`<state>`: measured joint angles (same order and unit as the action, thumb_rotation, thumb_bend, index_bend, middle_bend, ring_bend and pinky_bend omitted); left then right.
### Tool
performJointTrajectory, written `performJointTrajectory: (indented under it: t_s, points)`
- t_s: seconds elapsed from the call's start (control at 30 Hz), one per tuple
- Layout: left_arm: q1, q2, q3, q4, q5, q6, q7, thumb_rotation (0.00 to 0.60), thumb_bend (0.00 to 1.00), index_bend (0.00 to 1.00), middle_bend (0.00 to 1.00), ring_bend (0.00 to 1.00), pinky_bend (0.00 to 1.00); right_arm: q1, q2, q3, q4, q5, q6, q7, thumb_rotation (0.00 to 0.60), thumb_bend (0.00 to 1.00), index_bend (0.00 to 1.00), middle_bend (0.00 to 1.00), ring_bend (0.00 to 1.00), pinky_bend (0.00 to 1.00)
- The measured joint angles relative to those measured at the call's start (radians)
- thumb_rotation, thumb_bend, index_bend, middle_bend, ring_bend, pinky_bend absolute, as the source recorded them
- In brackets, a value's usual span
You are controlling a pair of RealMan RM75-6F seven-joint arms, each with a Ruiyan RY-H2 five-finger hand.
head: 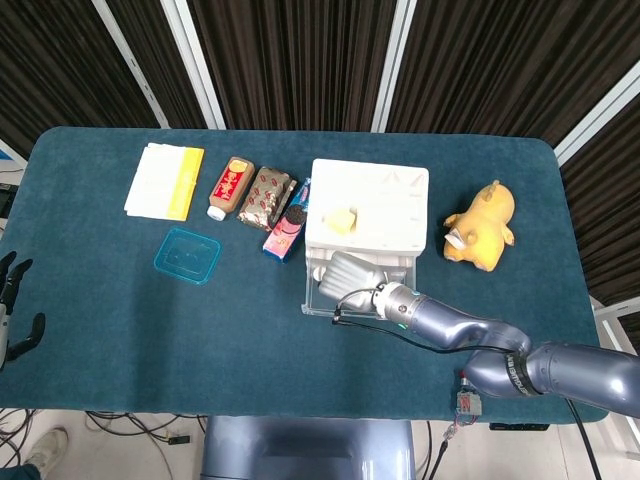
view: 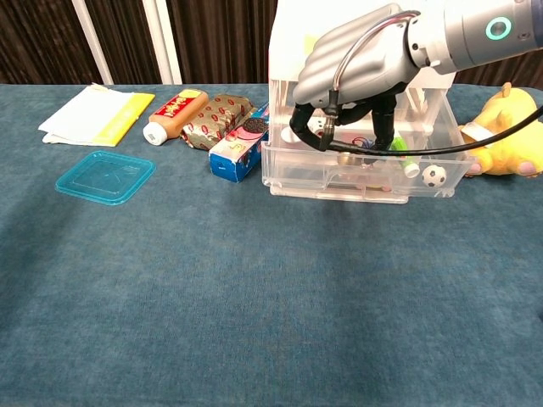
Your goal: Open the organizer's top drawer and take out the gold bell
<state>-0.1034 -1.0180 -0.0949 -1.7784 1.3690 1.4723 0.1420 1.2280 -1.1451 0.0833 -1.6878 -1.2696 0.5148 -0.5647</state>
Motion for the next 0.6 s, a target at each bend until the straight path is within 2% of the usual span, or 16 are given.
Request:
performJointTrajectory:
  t_s: [0.6]
  points:
    - [0.0, 0.001, -0.002, 0.001, -0.003, 0.002, -0.002, 0.6, 0.42, 0.07, 0.01, 0.0, 0.0, 0.014, -0.016, -0.018, 0.015, 0.016, 0.011, -0.004, 0.6, 0.25, 0.51, 0.95, 1.0, 1.0]
